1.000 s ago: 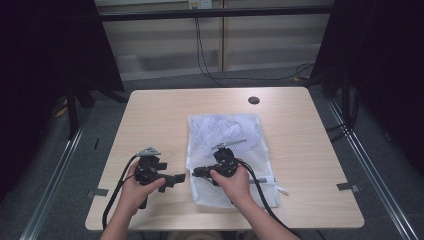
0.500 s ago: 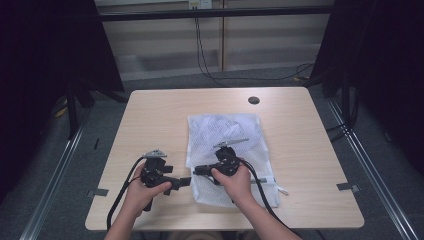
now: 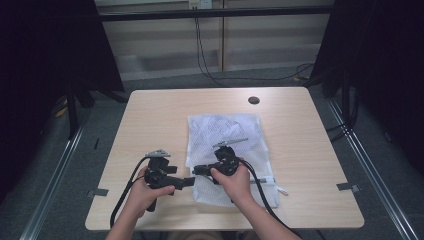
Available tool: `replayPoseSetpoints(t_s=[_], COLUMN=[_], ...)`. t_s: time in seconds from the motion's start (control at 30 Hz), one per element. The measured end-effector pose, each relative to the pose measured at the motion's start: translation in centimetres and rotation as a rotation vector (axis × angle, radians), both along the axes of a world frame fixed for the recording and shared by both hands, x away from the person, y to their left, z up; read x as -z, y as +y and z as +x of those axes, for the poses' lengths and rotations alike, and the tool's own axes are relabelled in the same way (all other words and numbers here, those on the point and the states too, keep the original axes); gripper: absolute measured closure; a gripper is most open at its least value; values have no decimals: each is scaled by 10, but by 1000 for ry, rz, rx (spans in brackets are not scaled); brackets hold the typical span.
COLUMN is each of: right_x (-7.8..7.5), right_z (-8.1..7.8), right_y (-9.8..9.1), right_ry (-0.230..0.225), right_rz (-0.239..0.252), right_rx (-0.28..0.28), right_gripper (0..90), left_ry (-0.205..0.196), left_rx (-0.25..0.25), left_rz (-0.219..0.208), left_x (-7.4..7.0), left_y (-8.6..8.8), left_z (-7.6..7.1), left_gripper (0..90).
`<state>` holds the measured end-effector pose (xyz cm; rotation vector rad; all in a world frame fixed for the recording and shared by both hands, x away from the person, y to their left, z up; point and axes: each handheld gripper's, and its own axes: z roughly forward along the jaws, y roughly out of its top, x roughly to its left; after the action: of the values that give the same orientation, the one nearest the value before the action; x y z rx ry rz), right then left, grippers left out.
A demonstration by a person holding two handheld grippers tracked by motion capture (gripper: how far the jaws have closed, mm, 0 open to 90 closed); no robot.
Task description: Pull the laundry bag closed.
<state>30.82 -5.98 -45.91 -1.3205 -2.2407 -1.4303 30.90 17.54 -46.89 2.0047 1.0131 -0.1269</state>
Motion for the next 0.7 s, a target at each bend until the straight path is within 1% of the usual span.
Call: replayPoseSetpoints(t_s=[0.03, 0.1, 0.2, 0.27, 0.4, 0.43, 0.5, 0.53, 0.57, 0.67, 0.7], right_x=[0, -1, -1, -2, -3, -3, -4, -4, -4, -4, -4], right_z=[0, 0, 0, -1, -1, -1, -1, -1, -1, -1, -1], right_y=[0, 0, 1, 1, 1, 1, 1, 1, 1, 1, 1], right_ry=[0, -2, -2, -3, -6, -8, -8, -9, -9, -10, -11], right_rz=[0, 1, 1, 2, 2, 4, 6, 5, 4, 4, 4], right_rx=[0, 1, 2, 2, 3, 3, 3, 3, 2, 4, 4], right_gripper=[874, 873, 874, 873, 873, 874, 874, 874, 873, 874, 874], left_ry=[-3, -2, -23, -16, -13, -15, -9, -12, -17, -16, -16], left_rx=[8, 6, 18, 28, 29, 35, 33, 42, 36, 46, 41], left_rz=[5, -4, -10, -16, -18, -12, -18, -16, -18, -21, -28], left_x=[0, 0, 1, 1, 2, 2, 2, 3, 3, 3, 3], left_y=[0, -3, -5, -5, -8, -8, -9, -9, -10, -11, -12], left_z=[0, 0, -1, -1, -2, -2, -2, -2, -3, -2, -2], left_gripper=[3, 4, 19, 25, 41, 50, 76, 94, 107, 159, 173])
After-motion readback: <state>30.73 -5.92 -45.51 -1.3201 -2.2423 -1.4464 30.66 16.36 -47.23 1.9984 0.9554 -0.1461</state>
